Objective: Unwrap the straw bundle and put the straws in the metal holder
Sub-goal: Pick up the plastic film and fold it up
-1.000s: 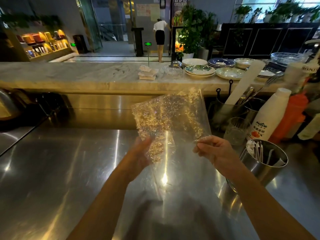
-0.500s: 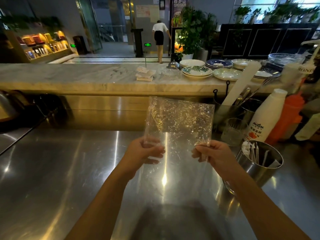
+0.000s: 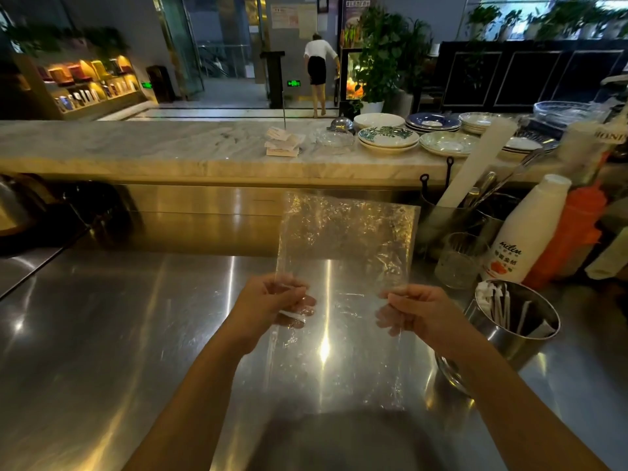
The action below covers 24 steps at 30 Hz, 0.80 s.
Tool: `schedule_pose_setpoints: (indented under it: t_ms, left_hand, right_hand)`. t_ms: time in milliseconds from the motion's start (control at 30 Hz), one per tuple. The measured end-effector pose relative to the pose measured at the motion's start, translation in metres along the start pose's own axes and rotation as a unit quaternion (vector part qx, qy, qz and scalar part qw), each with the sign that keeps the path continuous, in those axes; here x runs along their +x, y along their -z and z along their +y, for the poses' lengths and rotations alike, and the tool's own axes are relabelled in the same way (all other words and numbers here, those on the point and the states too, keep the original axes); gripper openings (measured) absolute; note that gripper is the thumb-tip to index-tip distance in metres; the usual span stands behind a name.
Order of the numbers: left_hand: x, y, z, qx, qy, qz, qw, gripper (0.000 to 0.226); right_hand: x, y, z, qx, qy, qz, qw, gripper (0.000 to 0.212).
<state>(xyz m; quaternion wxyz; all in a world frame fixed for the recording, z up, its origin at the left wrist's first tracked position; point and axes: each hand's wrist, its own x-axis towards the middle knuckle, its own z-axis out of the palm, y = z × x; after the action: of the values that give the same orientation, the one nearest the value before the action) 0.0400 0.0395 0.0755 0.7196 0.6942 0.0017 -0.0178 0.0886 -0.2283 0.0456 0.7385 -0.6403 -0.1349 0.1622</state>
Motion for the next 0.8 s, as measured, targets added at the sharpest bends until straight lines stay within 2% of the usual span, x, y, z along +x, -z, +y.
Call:
schedule_pose_setpoints:
  t_ms: [100,200,233,300,367,467,533,600,633,700,767,800]
  left_hand:
    - [-0.001,0.006,-0.001,0.014,0.003,-0.031,0.999,0.026]
    - [-0.001,0.009,-0.003,0.021,0.008,-0.049,0.999,0.036]
    - [0.0,0.009,-0.004,0.022,0.009,-0.05,0.998,0.042]
    - [0.002,0.01,-0.008,0.025,0.009,-0.037,0.999,0.054]
    - [0.005,0.012,-0.012,0.027,0.025,-0.014,0.999,0.058]
    - [0.011,0.019,-0.021,-0.059,0.086,0.016,0.994,0.054]
    - [0.015,0.024,-0.026,-0.09,0.123,0.062,0.986,0.042]
    - [0.018,0.026,-0.03,-0.037,0.132,0.113,0.984,0.017]
    - [0.019,0.025,-0.031,0.01,0.12,0.128,0.984,0.015]
    - [0.019,0.017,-0.028,0.135,0.058,0.114,0.983,0.046]
    - [0.016,0.001,-0.022,0.213,0.008,0.007,0.977,0.081]
    - [0.013,-0.01,-0.02,0.233,0.009,-0.062,0.97,0.089]
  right_hand:
    - [0.0,0.002,0.003,0.031,-0.015,-0.019,0.999,0.024]
    - [0.001,0.004,0.004,0.029,-0.008,-0.024,0.999,0.019]
    - [0.002,0.004,0.005,0.018,-0.007,-0.024,1.0,0.023]
    - [0.005,0.006,0.006,0.003,-0.009,-0.021,1.0,0.048]
    - [0.007,0.006,0.006,0.009,-0.005,-0.03,0.999,0.053]
    - [0.011,0.008,0.004,-0.01,-0.003,-0.044,0.999,0.044]
    - [0.014,0.01,0.002,-0.086,-0.012,-0.023,0.996,0.035]
    - [0.017,0.012,0.001,-0.095,-0.025,-0.018,0.995,0.02]
    - [0.018,0.01,-0.001,-0.116,-0.019,-0.02,0.993,0.018]
    - [0.018,0.004,-0.006,-0.207,0.008,-0.034,0.978,0.028]
    - [0.019,-0.007,-0.016,-0.316,0.027,-0.078,0.945,0.039]
    - [0.02,-0.014,-0.022,-0.366,0.034,-0.107,0.924,0.045]
